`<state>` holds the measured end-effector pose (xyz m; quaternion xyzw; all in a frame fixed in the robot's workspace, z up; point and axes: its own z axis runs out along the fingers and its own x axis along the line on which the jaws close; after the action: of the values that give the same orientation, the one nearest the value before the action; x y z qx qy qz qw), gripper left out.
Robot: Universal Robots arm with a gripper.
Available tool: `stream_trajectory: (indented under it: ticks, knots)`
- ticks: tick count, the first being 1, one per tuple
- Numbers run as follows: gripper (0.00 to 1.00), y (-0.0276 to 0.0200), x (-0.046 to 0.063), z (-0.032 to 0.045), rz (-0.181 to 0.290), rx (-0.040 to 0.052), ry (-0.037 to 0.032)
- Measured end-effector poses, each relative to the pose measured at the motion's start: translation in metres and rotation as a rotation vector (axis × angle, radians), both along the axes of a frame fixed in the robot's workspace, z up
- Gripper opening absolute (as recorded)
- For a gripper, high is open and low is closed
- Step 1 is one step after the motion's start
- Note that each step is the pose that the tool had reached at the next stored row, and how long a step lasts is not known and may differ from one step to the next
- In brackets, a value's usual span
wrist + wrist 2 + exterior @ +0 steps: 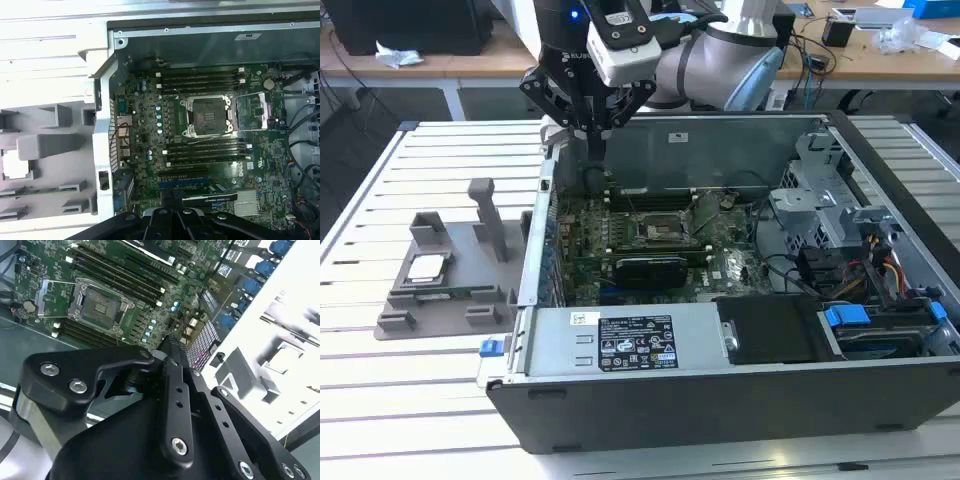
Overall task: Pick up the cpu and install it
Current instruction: 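Reach for the cpu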
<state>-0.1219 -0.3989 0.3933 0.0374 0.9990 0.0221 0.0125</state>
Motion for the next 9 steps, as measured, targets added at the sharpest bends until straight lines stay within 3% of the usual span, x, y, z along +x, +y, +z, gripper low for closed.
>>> stream_trajectory:
  ticks: [1, 3, 9]
  knots:
    - [0.11, 0.0, -0.002, 0.0, 0.0, -0.0001, -0.0001]
    - [0.11, 0.0, -0.031, -0.0001, 0.0, 0.0, -0.0001]
    - [0.11, 0.0, -0.065, -0.0005, 0.0, 0.0, -0.0001]
